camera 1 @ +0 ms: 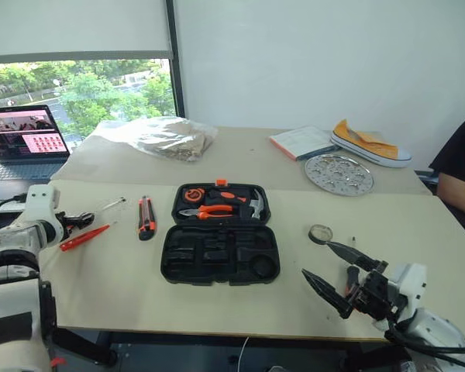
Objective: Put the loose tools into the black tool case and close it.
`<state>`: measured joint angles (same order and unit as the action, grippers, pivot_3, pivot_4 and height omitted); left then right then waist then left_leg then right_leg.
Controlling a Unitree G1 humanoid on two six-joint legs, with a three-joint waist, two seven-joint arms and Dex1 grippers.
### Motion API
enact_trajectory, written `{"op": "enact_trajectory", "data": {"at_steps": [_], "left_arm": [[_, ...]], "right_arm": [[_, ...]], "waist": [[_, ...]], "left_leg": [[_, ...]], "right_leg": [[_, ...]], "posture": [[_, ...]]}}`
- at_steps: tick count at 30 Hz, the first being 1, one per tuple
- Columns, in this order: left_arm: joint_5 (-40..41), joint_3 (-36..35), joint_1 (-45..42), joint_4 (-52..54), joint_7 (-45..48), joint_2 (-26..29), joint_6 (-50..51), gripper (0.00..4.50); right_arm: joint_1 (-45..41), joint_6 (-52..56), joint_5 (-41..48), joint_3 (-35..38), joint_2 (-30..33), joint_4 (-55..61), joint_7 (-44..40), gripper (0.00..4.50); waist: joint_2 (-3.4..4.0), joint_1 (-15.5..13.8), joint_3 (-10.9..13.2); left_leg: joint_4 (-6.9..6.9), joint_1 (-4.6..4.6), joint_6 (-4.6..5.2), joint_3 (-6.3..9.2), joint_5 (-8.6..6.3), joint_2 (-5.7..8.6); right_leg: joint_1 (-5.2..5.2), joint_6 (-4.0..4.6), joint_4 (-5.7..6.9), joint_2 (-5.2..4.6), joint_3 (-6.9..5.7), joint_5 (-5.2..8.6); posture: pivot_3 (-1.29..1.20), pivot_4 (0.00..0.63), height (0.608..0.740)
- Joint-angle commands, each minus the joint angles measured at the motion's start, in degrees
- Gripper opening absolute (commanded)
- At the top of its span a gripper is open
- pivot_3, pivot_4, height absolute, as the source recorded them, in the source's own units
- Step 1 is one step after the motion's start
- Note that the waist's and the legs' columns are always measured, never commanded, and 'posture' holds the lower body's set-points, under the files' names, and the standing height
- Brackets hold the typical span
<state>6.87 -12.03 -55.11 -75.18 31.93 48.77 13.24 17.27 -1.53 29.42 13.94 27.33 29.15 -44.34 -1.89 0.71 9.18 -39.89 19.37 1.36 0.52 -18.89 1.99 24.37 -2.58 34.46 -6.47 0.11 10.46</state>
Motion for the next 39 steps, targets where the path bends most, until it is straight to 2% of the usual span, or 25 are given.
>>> {"op": "enact_trajectory", "data": {"at_steps": [1,6,15,25,31,35,39], "left_arm": [[-0.88,-1.13,-1.02,-1.20,-1.68,-0.79,-1.02,4.50],[-1.23,-1.35,-2.05,-1.82,0.98,-1.91,3.11,4.50],[-2.63,-0.97,-5.18,-1.35,8.08,1.23,10.57,4.50],[-3.48,-1.43,-8.62,0.15,13.77,3.32,-2.25,4.50],[-8.67,2.02,-6.85,-1.77,6.04,3.41,-1.57,4.50],[-8.70,0.70,-4.83,-2.48,1.21,1.87,-0.77,4.50],[-7.84,-1.04,-3.57,-2.77,0.42,-0.02,0.89,4.50]], "right_arm": [[1.96,-2.04,0.15,3.31,-0.37,3.28,1.64,4.43],[3.43,-2.06,-0.40,3.46,-0.91,4.71,3.39,4.43],[3.30,-1.92,-1.08,2.77,-1.20,4.87,4.34,4.43],[4.21,-1.54,-0.75,2.25,-1.50,5.44,4.25,4.43],[4.61,-1.24,-0.41,3.10,-1.06,5.54,4.39,4.43],[5.09,-1.29,-0.51,4.00,-1.24,6.10,5.22,4.43],[6.44,-1.43,-0.78,5.04,-1.42,7.22,6.32,4.43]], "waist": [[0.00,-0.02,0.00],[0.00,-0.12,0.00],[0.01,-0.29,-0.01],[-0.17,-0.19,0.09],[-0.17,0.18,0.08],[-0.17,0.07,0.09],[-0.23,-0.39,0.10]], "left_leg": [[-0.01,0.00,0.01,-0.01,-0.01,0.00],[-0.03,-0.06,0.16,-0.03,-0.09,0.00],[-0.28,-0.11,0.19,0.02,-0.10,0.02],[-0.38,-0.02,0.19,0.06,-0.10,0.01],[-0.36,-0.05,0.30,0.00,-0.17,0.01],[-0.37,-0.04,0.31,-0.02,-0.17,0.00],[-0.38,-0.02,0.30,0.01,-0.17,0.00]], "right_leg": [[-0.01,-0.01,-0.02,-0.01,0.00,0.00],[-0.05,-0.01,0.08,-0.02,0.01,0.00],[-0.12,-0.03,0.44,-0.01,0.03,0.01],[-0.05,-0.02,0.46,-0.01,0.03,0.01],[-0.03,-0.04,0.43,0.00,0.09,0.02],[-0.01,-0.04,0.43,0.00,0.10,0.02],[-0.02,-0.04,0.43,-0.01,0.07,0.02]], "posture": [[0.00,0.150,0.740],[0.00,0.150,0.740],[0.00,0.150,0.740],[0.00,0.150,0.740],[0.00,0.150,0.740],[0.00,0.150,0.740],[0.00,0.150,0.740]]}}
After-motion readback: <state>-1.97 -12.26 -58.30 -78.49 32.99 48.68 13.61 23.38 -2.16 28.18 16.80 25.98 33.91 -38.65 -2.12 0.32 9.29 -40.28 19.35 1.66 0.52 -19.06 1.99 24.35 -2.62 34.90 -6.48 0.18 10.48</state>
